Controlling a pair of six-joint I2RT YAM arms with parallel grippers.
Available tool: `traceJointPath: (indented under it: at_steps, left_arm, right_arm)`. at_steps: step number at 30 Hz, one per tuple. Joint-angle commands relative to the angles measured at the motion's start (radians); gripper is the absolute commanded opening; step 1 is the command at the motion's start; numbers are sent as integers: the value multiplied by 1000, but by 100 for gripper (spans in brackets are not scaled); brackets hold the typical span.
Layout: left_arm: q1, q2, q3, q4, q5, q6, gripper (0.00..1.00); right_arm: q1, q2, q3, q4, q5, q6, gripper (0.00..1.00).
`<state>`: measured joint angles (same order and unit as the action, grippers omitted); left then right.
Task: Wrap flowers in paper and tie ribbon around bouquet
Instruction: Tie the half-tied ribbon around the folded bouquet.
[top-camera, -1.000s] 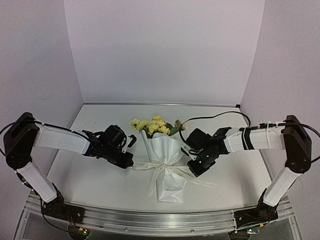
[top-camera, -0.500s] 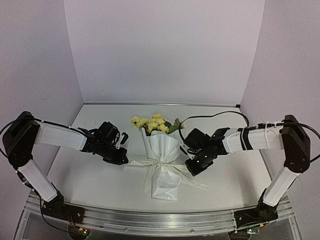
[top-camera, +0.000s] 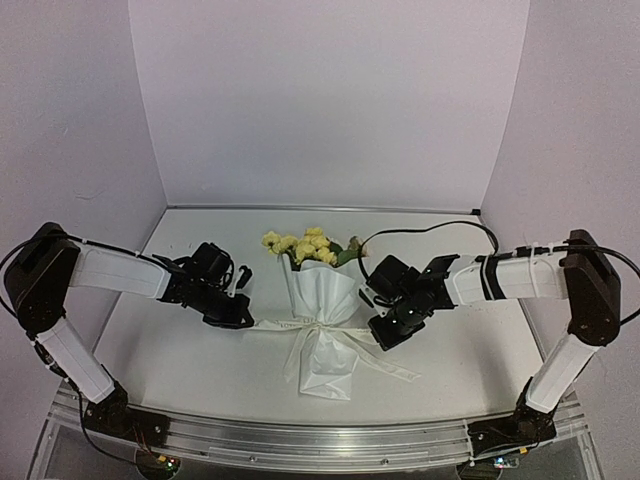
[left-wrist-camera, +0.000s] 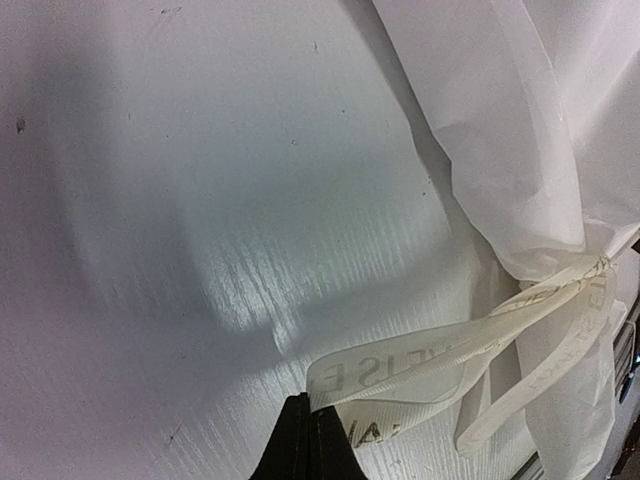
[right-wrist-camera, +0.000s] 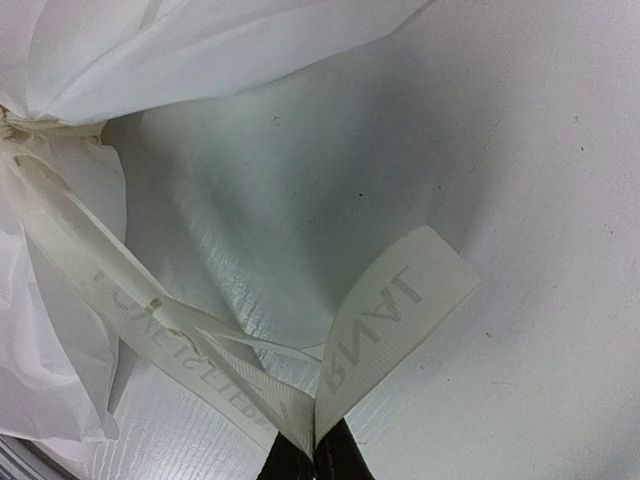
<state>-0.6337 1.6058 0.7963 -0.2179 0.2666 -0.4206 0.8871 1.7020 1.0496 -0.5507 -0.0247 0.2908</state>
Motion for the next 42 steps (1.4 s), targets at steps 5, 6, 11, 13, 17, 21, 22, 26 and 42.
traceJointPath:
  at_steps: [5,6,11,13,17,21,22,26,42]
  left_arm:
    - [54,-80,-33,-59,-158,-56,0]
    - [54,-87,-40,-55,-166,-70,0]
    - [54,-146,-92,-9,-231,-159,0]
    - [54,-163,-113,14,-238,-191,0]
    - [54,-180,-151,51,-251,-233,0]
    - [54,-210,-182,73,-257,-259,0]
    - [54,-215,-186,75,-256,-259,0]
    - [54,-223,-203,81,-284,-267,0]
    - [60,-259,-222,72,-280,-276,0]
  right_arm:
    - [-22,-16,-12,-185,85,84,0]
    - [-22,-15,-12,-184,90,92,0]
    - [-22,-27,-19,-180,134,149,0]
    - [-21,-35,-24,-178,140,169,0]
    - [-20,-55,-40,-176,158,195,0]
    - [-20,-73,-58,-178,181,225,0]
    - [-20,-78,-63,-185,189,236,0]
    - [-20,-110,-100,-200,227,253,0]
    - [14,-146,-146,-198,268,271,0]
